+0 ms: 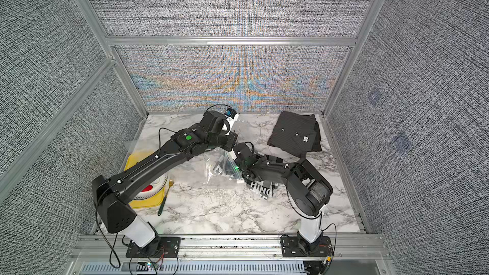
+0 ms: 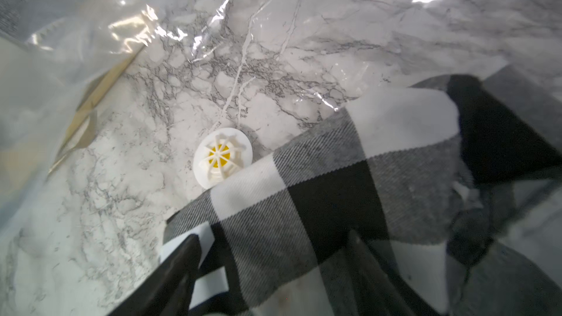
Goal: Place the folded shirt into the vacuum bag
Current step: Place the shirt in the vacuum bag.
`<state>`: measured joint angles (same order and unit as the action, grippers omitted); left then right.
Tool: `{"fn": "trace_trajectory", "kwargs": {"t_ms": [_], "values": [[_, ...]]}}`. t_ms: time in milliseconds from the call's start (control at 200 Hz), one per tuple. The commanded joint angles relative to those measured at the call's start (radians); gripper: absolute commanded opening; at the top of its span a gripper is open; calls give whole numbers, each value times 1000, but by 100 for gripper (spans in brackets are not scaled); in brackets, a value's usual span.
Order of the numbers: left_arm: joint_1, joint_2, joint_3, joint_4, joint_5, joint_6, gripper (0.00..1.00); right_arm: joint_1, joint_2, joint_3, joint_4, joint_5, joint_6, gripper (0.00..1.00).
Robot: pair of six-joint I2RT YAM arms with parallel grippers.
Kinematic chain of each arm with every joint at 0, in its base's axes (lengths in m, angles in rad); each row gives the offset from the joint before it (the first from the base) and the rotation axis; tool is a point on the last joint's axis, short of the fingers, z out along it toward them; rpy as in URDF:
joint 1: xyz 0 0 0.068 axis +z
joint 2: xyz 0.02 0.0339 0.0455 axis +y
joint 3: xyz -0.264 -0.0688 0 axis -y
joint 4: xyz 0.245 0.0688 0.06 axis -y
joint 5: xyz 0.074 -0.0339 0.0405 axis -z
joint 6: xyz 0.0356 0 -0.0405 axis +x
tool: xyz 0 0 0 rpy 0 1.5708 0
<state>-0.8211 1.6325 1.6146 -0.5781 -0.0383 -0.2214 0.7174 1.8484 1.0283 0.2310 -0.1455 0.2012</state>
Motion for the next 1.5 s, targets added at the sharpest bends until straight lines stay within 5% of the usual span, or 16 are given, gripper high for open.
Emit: {"fn": "trace_trajectory", "kwargs": {"t_ms": [0,190,370,565,646,746,1116,1496], "values": [[0,-20,-5,50,55,-5,0,15,38,67,-91,40,-77,80],[-1,-23,-29,47,75,-5,0,35,169,211,-231,163,-54,87],[-3,-24,-101,87,97,-31,0,65,263,280,-356,342,-11,84],[-8,-14,-114,102,106,-42,0,59,294,307,-392,371,-17,38],[-8,-12,-109,99,103,-43,0,57,265,291,-372,342,-25,17],[-8,-17,-102,90,95,-45,0,38,191,249,-323,279,-15,5],[-18,-10,-108,76,88,-59,0,-67,-98,29,32,-52,48,1],[-52,18,-49,59,153,-67,0,-136,-36,41,301,-311,238,0]]}}
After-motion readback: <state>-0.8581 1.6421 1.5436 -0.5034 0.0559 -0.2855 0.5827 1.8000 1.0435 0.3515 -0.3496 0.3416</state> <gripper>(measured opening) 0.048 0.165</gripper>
